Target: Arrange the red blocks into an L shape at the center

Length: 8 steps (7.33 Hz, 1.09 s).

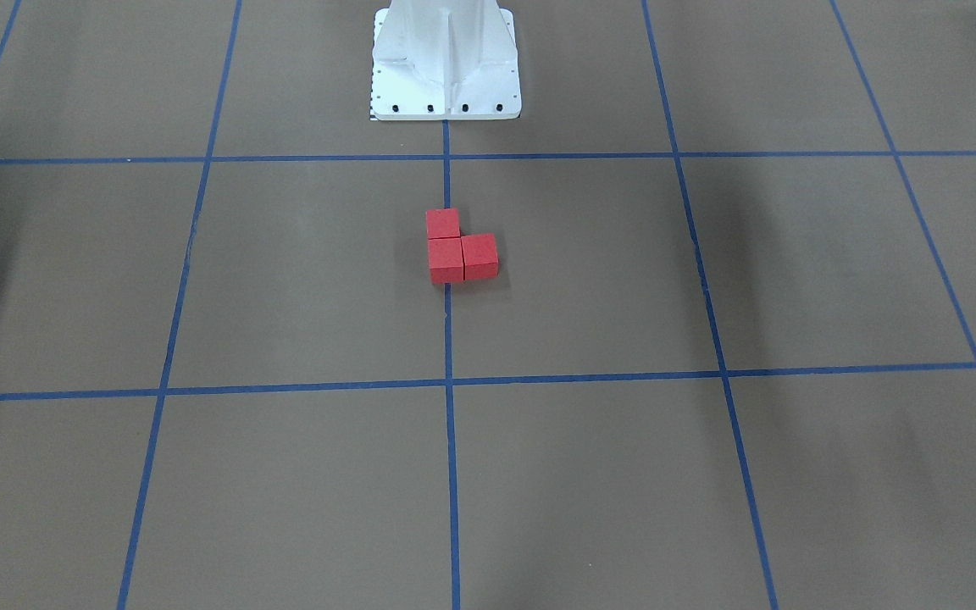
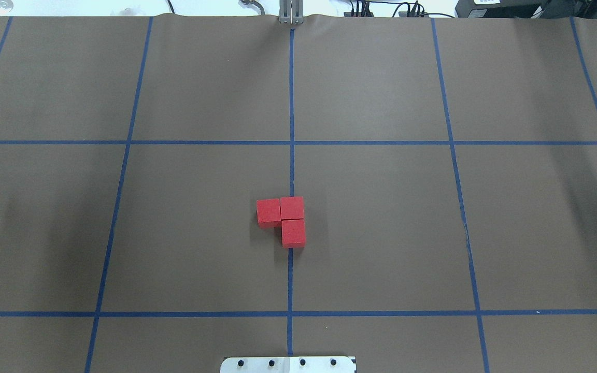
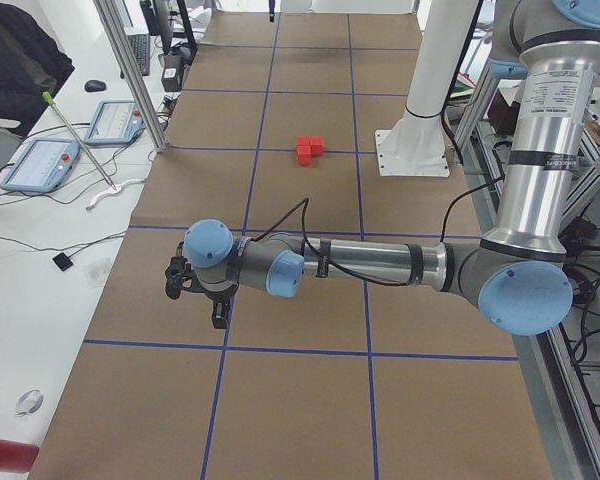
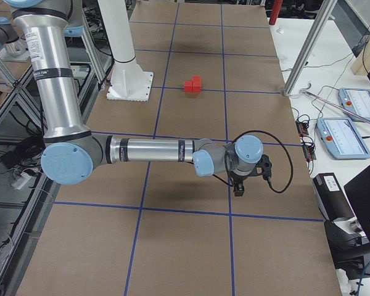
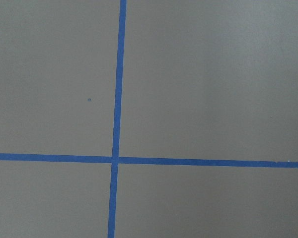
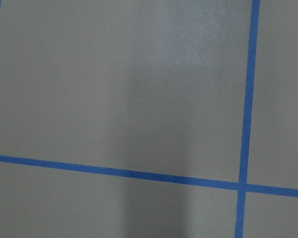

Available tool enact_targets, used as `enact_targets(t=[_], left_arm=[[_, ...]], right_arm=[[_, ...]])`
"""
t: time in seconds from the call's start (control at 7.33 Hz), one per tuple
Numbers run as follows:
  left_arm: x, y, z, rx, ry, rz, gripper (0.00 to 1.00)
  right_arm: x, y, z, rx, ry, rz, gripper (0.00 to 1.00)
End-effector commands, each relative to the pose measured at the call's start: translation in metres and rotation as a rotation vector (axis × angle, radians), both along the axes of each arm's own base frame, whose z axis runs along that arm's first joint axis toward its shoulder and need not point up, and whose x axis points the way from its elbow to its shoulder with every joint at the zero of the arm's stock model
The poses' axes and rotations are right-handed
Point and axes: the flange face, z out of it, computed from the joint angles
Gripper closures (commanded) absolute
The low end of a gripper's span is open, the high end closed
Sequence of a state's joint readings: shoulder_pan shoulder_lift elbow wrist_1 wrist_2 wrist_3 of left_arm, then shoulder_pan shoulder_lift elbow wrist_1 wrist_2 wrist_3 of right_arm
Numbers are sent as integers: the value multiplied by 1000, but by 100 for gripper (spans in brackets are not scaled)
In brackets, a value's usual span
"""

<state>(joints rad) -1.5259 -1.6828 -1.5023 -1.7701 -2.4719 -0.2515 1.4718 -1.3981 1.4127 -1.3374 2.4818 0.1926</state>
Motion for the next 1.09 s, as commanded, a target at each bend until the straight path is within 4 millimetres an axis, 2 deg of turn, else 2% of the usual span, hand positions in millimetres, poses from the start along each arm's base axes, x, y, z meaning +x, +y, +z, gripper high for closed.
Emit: enact_targets(t=[0.0,0.27,0.55,0.68,0.82,0.95], left_arm=[[0,3,-2,6,1,0,0],[0,-2,-3,8,-4,2,0],[-4,0,0,16,-64,-17,0],[-3,2,-11,37,-55,-14,0],[-3,13,-21,57,-54,-13,0],[-3,13,-13,44,-64,-14,0]], right_arm=[[1,-11,-13,42,50,9,0],[3,-17,-28,108,74,-12,0],[3,-15,-24,132,93,-31,0],[3,-13,-18,124,92,-32,0],[3,-12,-18,124,90,-32,0],[3,-10,-14,115,88,-33,0]])
